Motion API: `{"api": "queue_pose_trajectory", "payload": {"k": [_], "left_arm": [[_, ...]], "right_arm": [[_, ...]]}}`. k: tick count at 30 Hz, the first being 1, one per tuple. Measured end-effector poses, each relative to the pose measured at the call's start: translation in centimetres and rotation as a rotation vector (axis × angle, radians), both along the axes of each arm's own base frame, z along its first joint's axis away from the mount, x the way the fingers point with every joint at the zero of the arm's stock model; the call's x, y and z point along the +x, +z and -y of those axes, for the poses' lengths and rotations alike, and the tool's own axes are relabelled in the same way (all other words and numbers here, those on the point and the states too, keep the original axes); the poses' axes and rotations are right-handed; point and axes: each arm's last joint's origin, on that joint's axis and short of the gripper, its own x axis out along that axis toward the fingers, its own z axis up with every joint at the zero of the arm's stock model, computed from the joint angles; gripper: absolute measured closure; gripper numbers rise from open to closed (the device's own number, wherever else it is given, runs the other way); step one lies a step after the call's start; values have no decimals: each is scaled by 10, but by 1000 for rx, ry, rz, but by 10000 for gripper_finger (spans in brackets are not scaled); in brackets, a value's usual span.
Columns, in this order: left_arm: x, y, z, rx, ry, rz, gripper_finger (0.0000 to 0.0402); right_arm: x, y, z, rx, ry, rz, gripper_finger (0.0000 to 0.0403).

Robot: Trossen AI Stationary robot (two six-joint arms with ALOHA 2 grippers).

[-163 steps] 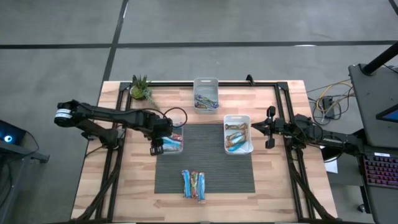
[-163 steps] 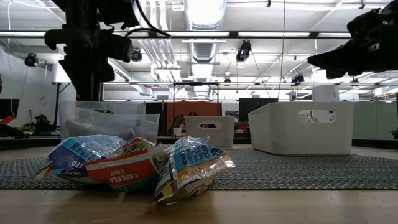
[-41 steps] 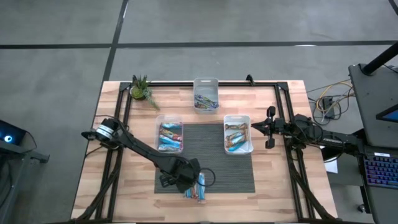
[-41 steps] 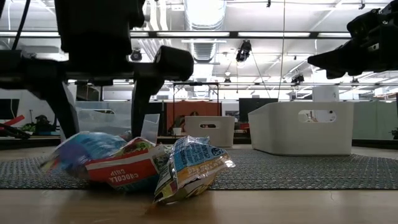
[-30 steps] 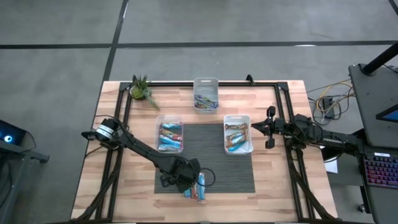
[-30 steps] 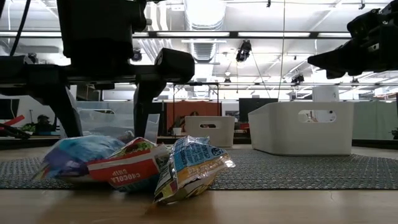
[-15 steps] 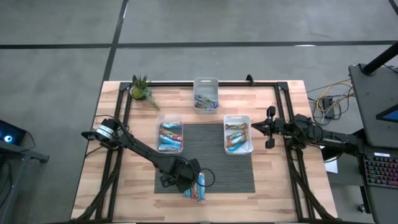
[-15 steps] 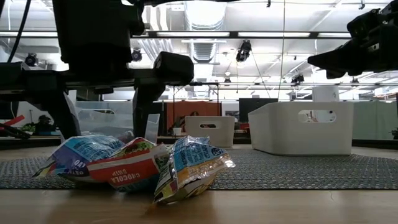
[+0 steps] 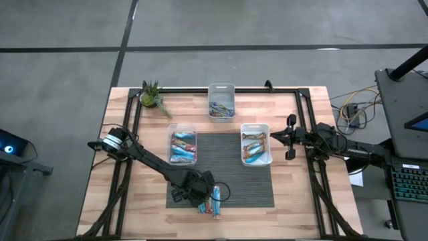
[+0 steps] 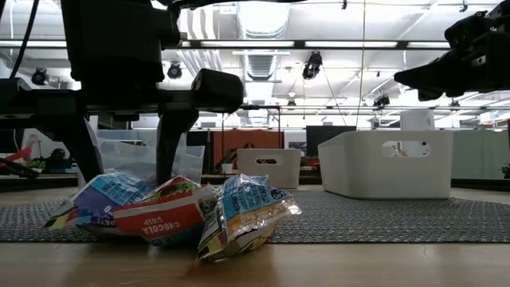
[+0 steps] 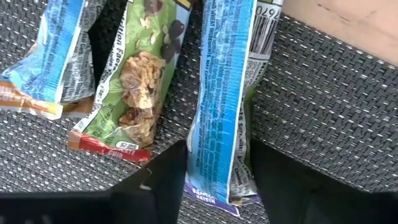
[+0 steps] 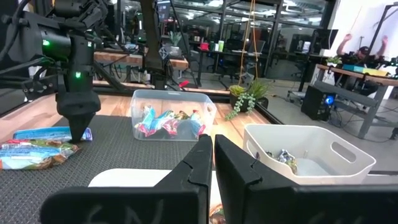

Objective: Pick and place Granola Bars by type
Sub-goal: Put the blue granola bar into the gray bin

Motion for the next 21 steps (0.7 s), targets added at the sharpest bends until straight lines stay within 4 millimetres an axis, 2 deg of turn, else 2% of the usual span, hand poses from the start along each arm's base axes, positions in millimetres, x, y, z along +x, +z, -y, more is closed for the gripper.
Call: {"api": "queue_pose_trajectory", "payload": {"k": [21], "left_arm": [[-2, 0, 1, -37, -12, -31, 314]], "right_arm": [[0, 0, 0, 4, 0, 0, 394]]}}
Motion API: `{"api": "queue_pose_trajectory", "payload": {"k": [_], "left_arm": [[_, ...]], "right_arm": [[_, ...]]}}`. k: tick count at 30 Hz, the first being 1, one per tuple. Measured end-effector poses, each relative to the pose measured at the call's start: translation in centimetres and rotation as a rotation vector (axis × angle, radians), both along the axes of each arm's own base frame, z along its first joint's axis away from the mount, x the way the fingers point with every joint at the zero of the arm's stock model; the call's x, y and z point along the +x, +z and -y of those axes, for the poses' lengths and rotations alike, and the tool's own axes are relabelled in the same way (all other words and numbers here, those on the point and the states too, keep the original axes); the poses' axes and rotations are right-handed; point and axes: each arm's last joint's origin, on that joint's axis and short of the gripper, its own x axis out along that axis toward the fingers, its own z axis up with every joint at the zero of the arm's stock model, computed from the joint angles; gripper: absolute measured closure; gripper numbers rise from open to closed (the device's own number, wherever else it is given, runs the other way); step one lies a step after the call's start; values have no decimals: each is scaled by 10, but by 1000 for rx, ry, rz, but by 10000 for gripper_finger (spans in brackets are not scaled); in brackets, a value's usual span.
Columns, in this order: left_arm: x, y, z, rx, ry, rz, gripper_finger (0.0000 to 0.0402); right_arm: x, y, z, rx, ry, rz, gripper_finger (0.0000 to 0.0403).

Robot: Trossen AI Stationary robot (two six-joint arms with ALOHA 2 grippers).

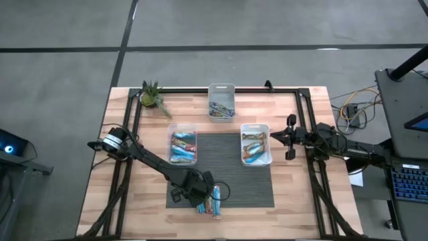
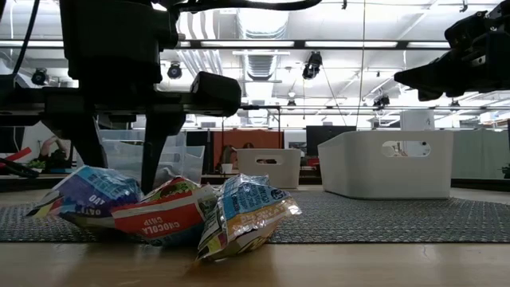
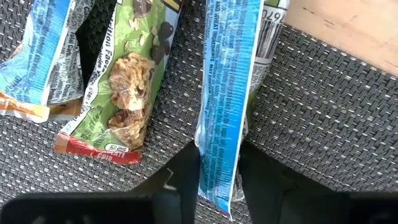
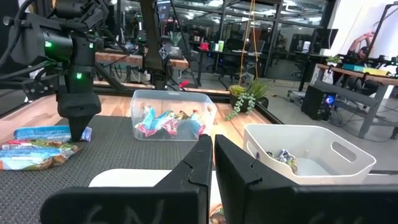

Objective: Pick and place Granola Bars by type
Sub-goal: Put the blue granola bar into the gray bin

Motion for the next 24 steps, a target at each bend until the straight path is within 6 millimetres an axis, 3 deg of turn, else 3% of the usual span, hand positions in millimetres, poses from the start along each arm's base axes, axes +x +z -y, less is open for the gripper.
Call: {"api": "queue_pose_trajectory", "payload": {"k": [8, 24], "left_arm": [[0, 4, 0, -3, 1, 4, 319], [14, 42, 1, -1, 38, 71, 319]], "right_arm": [[0, 0, 0, -1, 0, 0, 394], [0, 0, 0, -2, 0, 0, 394]]}}
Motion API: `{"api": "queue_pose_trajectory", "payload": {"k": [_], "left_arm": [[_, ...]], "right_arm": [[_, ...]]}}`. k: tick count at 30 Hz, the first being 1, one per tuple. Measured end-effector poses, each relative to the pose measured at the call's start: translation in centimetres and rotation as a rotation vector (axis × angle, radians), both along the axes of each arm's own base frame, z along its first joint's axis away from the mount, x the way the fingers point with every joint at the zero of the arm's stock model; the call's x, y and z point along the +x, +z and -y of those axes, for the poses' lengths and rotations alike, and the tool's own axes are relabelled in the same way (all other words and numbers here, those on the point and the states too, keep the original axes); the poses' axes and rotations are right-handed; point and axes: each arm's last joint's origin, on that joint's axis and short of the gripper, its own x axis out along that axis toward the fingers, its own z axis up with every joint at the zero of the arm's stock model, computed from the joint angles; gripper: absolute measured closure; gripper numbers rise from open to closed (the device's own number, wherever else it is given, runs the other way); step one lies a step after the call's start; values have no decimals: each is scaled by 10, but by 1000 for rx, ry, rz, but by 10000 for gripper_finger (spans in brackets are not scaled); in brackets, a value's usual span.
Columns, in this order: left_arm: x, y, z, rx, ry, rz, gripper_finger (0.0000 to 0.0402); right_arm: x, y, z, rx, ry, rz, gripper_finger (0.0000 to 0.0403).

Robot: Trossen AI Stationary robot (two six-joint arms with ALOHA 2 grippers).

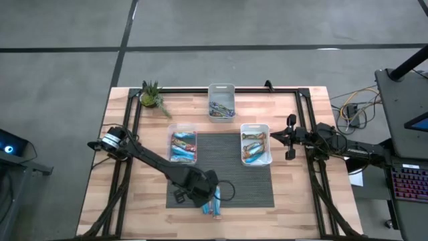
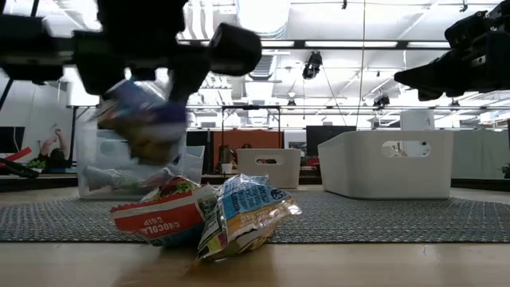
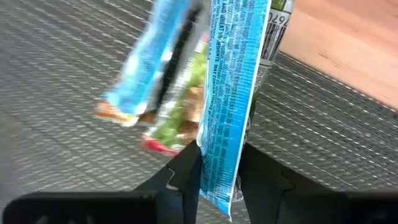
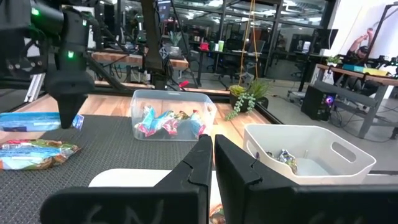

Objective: Pick and place Granola Bars by type
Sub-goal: Put the blue granola bar into the gray bin

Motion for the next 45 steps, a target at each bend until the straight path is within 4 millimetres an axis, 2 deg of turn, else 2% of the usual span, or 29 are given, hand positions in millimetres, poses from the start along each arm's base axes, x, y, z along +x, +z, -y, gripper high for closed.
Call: {"api": "queue_pose_trajectory", "payload": {"k": [5, 13, 21, 26, 35, 45], "left_arm": [[11, 22, -8, 0, 35, 37, 319], [30, 71, -30, -26, 105, 109, 319], [44, 110, -63, -52, 194, 200, 319], [48, 128, -86, -57, 252, 237, 319], [53, 151, -133, -57, 371, 302, 319], [50, 150, -191, -47, 568, 288, 319]], "right_arm": [[0, 0, 0, -2, 0, 0, 394], [0, 0, 0, 0, 0, 0, 394], [0, 0, 0, 2, 0, 0, 394], [0, 0, 0, 2, 0, 0, 394], [0, 0, 0, -1, 0, 0, 394], [0, 0, 0, 2, 1, 0, 394]]}}
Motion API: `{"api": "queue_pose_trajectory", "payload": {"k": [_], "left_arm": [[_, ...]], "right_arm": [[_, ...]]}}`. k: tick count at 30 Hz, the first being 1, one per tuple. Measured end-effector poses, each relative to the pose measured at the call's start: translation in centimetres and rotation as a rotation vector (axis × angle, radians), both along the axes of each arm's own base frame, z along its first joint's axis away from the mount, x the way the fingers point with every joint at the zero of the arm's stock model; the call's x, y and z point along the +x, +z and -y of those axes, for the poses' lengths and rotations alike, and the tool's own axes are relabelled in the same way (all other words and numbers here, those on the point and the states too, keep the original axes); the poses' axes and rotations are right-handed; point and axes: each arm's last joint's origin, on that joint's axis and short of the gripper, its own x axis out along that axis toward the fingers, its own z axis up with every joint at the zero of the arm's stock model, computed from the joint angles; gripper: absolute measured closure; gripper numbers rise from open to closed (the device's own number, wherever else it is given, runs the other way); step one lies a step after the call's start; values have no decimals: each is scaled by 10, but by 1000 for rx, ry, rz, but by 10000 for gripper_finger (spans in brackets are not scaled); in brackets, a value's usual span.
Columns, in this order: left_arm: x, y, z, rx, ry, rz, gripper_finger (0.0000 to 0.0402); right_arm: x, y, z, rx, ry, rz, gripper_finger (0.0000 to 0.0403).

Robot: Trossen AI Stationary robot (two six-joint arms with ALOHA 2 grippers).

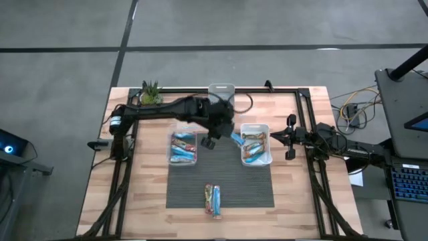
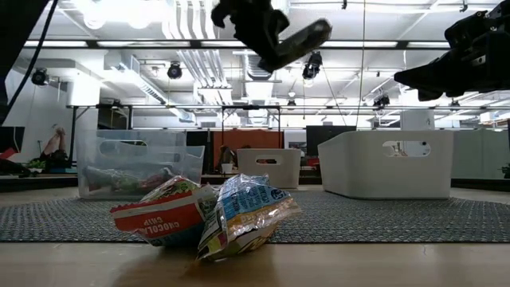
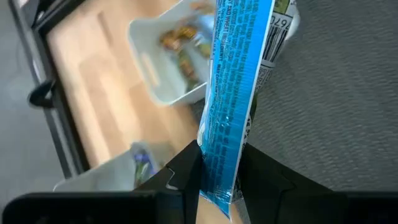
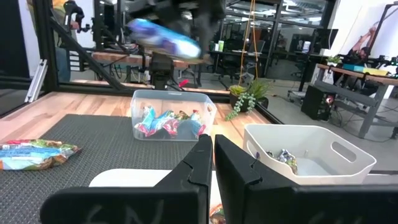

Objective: Pick and place Granola Bars by type
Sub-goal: Put the blue granola bar into the gray bin

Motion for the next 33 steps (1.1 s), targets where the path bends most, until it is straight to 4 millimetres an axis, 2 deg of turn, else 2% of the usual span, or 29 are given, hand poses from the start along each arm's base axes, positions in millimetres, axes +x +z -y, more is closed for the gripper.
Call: {"api": "queue_pose_trajectory", "payload": {"k": [9, 14, 23, 33], "left_arm": [[-10, 0, -64, 9, 150, 7, 319], [-17, 1, -90, 23, 201, 19, 319], [-27, 3, -123, 36, 276, 44, 319], [-32, 4, -144, -7, 405, 104, 319]], "right_arm": [[0, 0, 0, -3, 0, 0, 394], [0, 0, 0, 0, 0, 0, 394], [0, 0, 0, -4, 0, 0, 394], [0, 0, 0, 0, 0, 0, 394]]}}
